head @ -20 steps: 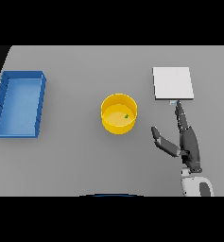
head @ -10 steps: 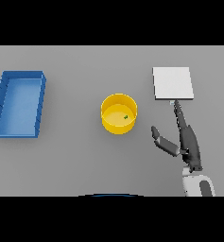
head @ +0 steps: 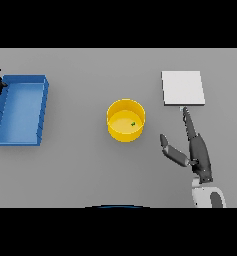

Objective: Pick up the red beaker and tilt it to pour out 1 green nut into yellow bowl. Pick up the yellow bowl and place it on the metallic measuring scale.

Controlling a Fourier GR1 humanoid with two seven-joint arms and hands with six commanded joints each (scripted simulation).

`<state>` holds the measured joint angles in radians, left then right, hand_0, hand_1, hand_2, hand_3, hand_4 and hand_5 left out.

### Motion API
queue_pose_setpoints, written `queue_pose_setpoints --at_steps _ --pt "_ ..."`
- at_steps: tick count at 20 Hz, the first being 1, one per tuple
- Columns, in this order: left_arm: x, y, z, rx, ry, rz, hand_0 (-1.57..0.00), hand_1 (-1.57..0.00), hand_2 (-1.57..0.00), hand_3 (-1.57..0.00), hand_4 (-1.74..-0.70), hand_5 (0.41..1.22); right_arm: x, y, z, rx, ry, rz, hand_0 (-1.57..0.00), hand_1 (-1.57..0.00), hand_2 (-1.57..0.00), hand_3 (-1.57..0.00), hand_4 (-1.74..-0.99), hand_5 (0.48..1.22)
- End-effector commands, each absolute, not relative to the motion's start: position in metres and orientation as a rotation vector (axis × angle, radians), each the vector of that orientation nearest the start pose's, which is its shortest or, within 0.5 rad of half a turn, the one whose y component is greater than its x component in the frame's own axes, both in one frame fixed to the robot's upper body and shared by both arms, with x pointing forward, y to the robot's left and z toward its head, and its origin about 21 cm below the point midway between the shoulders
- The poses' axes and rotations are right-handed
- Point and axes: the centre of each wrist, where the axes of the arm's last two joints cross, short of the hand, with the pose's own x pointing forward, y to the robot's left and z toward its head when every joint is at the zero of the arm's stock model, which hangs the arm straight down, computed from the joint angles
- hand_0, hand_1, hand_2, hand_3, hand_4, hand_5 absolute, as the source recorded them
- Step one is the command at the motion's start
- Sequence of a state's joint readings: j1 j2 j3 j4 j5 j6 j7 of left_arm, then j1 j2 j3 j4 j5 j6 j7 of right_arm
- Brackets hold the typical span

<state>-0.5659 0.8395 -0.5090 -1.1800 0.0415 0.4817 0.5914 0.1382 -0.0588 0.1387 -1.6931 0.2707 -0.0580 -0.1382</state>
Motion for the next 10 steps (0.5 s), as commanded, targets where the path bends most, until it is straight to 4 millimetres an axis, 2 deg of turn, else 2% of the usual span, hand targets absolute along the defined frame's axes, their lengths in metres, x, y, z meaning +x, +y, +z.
queue_pose_setpoints --at_steps 1,4,6,7,8,9,10 --pt "0.353 0.33 0.111 0.968 -1.133 -0.309 -1.57 -1.57 -1.57 -1.51 -1.74 1.221 0.213 -0.22 -0.001 -0.195 -1.709 0.295 0.0 0.0 0.0 0.0 -1.217 0.666" --pt "0.347 0.329 0.098 0.967 -1.103 -0.293 -1.57 -1.57 -1.57 -1.54 -1.74 1.117 0.214 -0.224 0.001 -0.219 -1.705 0.307 0.0 0.0 0.0 0.0 -1.207 0.665" --pt "0.347 0.331 0.095 0.973 -1.077 -0.311 -1.57 -1.57 -1.57 -1.55 -1.74 0.967 0.214 -0.222 0.002 -0.205 -1.718 0.299 0.0 0.0 0.0 0.0 -1.205 0.664" --pt "0.344 0.33 0.091 0.964 -1.063 -0.336 -1.57 -1.57 -1.57 -1.55 -1.67 0.908 0.214 -0.22 0.0 -0.206 -1.72 0.304 0.0 0.0 0.0 0.0 -1.202 0.667" --pt "0.342 0.331 0.091 0.95 -1.042 -0.372 -1.57 -1.57 -1.57 -1.5 -1.53 0.865 0.213 -0.218 0.0 -0.207 -1.714 0.307 0.0 0.0 0.0 0.0 -1.197 0.664" --pt "0.338 0.332 0.095 0.917 -1.038 -0.415 -1.56 -1.45 -1.43 -1.36 -1.37 0.83 0.213 -0.218 -0.001 -0.201 -1.704 0.297 0.0 0.0 0.0 0.0 -1.192 0.663" --pt "0.334 0.332 0.095 0.874 -1.019 -0.455 -1.46 -1.18 -1.19 -1.13 -1.23 0.803 0.213 -0.221 -0.003 -0.203 -1.7 0.296 0.0 0.0 0.0 0.0 -1.188 0.663"
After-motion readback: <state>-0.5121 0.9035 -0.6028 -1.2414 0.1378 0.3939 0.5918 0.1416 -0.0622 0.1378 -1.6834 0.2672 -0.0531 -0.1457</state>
